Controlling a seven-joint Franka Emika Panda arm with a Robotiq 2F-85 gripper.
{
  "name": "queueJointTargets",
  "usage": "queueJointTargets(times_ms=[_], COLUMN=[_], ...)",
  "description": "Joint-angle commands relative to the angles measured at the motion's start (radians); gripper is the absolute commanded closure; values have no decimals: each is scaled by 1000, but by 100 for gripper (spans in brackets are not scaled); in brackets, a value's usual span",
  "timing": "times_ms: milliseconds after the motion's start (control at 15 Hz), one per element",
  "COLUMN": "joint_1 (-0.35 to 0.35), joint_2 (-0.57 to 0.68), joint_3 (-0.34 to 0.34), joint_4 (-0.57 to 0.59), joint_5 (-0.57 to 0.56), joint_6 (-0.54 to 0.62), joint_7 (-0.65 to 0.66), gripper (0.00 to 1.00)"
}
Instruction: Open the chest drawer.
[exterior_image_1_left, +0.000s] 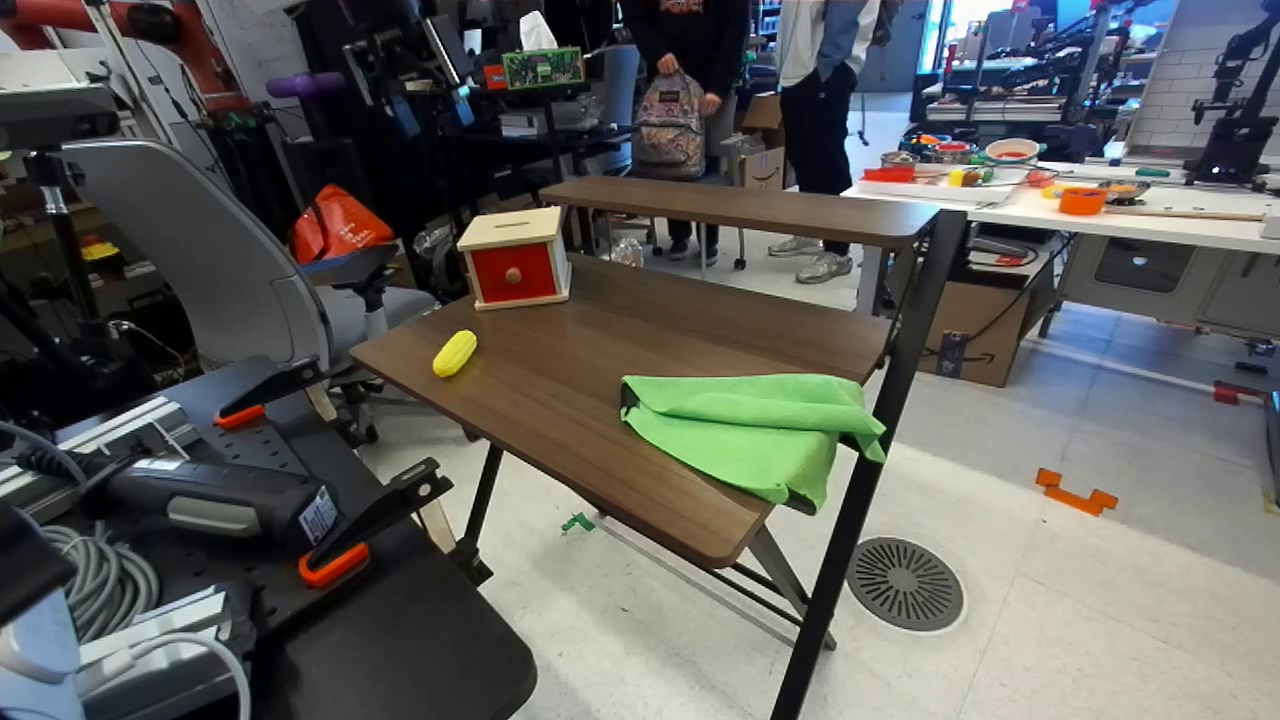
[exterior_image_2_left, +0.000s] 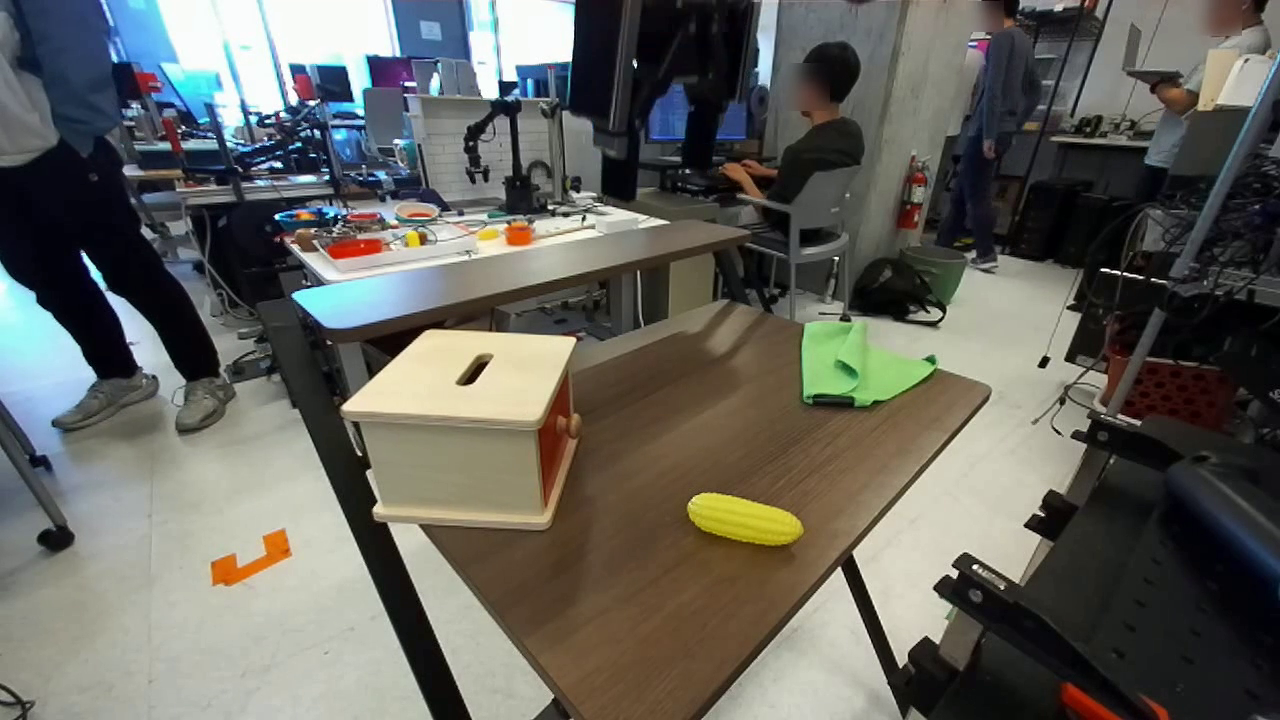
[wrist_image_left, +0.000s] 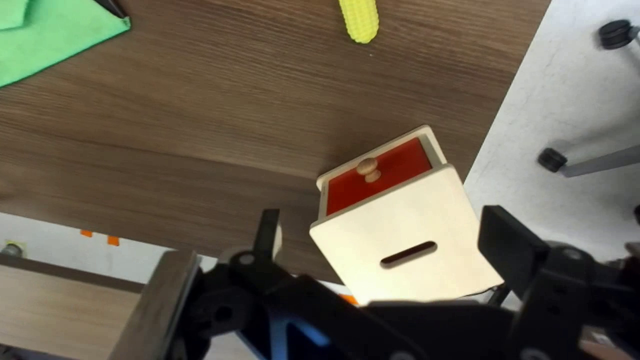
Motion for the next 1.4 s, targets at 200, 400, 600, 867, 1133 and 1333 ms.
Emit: queueJointTargets(times_ms=[200,400,600,867,1133,1333], joint_1=[33,61,101,102,92,87], joint_2=[156,152,172,209,303,377], joint_3=[-53,-95,-151,-142,-144,-147], joint_4=[45,16,24,49,113,174], joint_5=[76,27,-56,-61,-55,-54], joint_6=[-22,-6,-9,-3,11,14], joint_7=[-209,-143,-55,-104,-189,-239], gripper=[0,0,0,0,0,0])
